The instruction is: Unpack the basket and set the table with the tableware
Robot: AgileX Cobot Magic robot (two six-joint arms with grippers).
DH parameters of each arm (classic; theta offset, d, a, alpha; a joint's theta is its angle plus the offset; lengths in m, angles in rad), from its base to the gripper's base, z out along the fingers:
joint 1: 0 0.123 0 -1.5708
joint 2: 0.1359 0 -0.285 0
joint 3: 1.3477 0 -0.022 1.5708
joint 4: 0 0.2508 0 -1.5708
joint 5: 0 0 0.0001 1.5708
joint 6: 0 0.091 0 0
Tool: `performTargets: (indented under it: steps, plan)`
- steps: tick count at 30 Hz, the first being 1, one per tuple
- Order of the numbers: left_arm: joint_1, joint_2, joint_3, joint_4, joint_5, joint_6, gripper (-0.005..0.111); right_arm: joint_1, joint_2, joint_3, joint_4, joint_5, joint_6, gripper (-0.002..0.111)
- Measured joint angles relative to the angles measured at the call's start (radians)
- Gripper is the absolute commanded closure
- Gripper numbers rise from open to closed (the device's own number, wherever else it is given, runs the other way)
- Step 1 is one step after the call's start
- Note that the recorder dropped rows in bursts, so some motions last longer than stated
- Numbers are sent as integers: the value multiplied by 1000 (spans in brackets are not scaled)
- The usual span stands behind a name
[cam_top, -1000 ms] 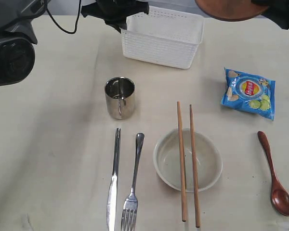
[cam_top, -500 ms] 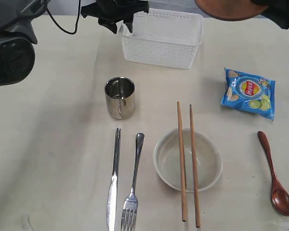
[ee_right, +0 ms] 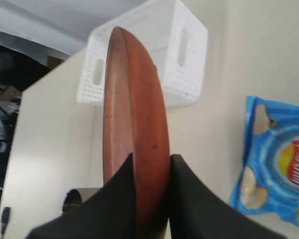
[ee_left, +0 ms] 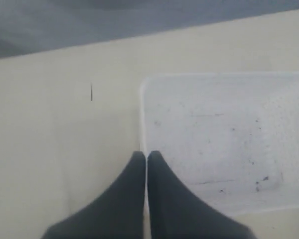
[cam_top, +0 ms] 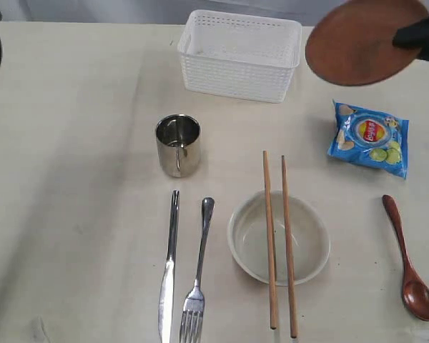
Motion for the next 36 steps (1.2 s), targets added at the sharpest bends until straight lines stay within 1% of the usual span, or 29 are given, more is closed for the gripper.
performTargets:
  steps: [4,7,10,14,16,18,20,21,23,25,29,30,36]
  plan:
    - [9,-65,0,-110,0,51,107,4,-1,0,-137,-23,55,109]
    - [11,-112,0,-214,0,104,107,30,-1,0,-226,-84,98,109]
    - [11,-155,17,-272,0,126,107,63,7,0,-284,-155,128,109]
    - [11,-188,81,-306,0,151,107,104,54,0,-308,-188,136,109]
    - [15,-191,128,-287,0,157,107,128,99,0,-317,-188,138,109]
    - [36,-191,192,-262,0,161,107,142,132,0,-317,-194,138,109]
    - [57,-192,268,-254,0,174,107,155,153,0,-317,-214,138,109]
    - [67,-206,328,-245,-2,194,107,172,168,0,-317,-222,138,109]
    - [72,-256,430,-240,-38,234,107,201,191,-4,-317,-228,138,109]
    - [75,-335,547,-226,-145,271,107,229,222,-23,-308,-228,138,109]
    - [75,-517,849,-211,-374,302,107,269,274,-75,-290,-232,141,109]
    - [75,-563,941,-211,-443,306,107,271,285,-79,-279,-232,141,109]
    - [75,-723,1250,-210,-711,323,107,273,317,-81,-269,-210,143,109]
